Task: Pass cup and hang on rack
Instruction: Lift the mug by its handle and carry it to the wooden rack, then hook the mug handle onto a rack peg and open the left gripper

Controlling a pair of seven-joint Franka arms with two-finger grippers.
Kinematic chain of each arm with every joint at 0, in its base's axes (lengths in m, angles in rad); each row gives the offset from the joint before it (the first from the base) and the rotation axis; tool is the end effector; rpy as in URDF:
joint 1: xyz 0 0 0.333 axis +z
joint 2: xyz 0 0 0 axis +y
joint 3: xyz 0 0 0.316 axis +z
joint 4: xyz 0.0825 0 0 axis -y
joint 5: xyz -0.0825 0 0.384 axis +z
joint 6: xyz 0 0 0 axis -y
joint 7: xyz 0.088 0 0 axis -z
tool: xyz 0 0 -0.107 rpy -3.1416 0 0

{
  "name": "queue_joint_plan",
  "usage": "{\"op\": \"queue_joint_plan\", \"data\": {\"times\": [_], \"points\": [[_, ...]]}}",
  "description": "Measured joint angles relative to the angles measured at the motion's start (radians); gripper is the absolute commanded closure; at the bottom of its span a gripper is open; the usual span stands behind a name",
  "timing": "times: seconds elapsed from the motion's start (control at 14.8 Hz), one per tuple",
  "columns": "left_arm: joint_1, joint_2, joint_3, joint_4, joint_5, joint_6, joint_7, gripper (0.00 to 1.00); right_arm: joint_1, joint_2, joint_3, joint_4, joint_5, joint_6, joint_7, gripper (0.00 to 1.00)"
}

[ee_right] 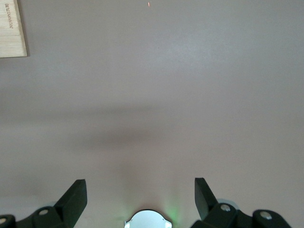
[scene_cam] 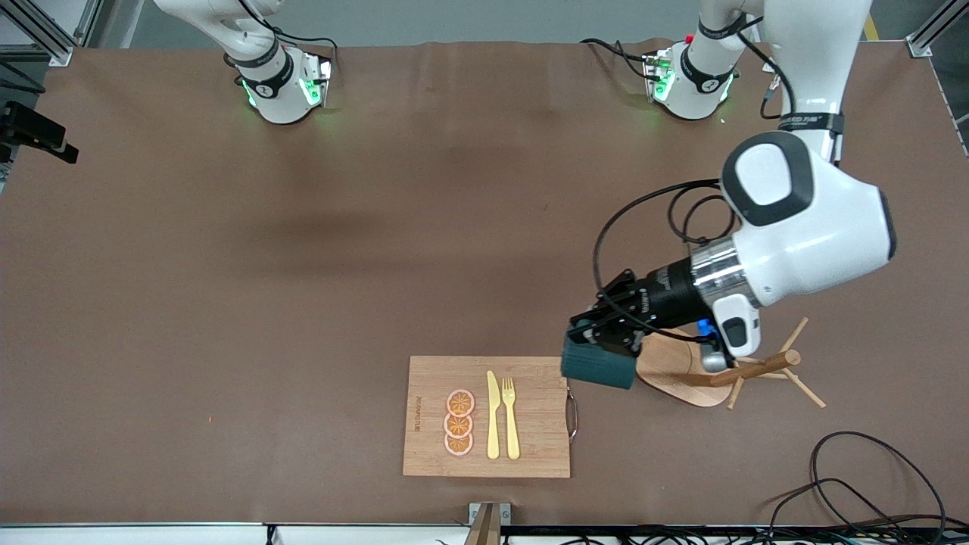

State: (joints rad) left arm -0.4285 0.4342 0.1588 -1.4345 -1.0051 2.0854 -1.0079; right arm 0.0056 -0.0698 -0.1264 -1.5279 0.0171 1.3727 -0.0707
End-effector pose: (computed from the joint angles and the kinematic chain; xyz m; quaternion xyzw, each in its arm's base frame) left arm 0.6707 -0.2506 0.4879 0.7621 0.4873 -0.1667 0.3924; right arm 0.5075 -0.0623 0.6648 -0.9987 0.0234 0.0415 0.0169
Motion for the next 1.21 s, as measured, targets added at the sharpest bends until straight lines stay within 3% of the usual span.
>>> {"op": "queue_joint_plan", "data": {"times": [0.2,0.4,0.67,1.21], "points": [[0.051,-0.074,-0.002,-0.145,-0.045,-0.028,0.136,1.0,0.0,0.0,0.001,0.001,0.0,0.001,0.0,0.0],[0.136,-0.094,-0.003,-0.21,-0.092,-0.116,0.278,1.0,0.001,0.0,0.001,0.016,0.0,0.004,0.0,0.0],[0.281,-0.082,-0.005,-0.241,-0.145,-0.267,0.432,1.0,0.001,0.0,0.0,0.025,0.0,0.004,0.0,0.0],[0.396,-0.032,-0.006,-0.245,-0.154,-0.373,0.594,1.0,0.001,0.0,0.003,0.015,0.0,0.013,0.0,0.0]]}}
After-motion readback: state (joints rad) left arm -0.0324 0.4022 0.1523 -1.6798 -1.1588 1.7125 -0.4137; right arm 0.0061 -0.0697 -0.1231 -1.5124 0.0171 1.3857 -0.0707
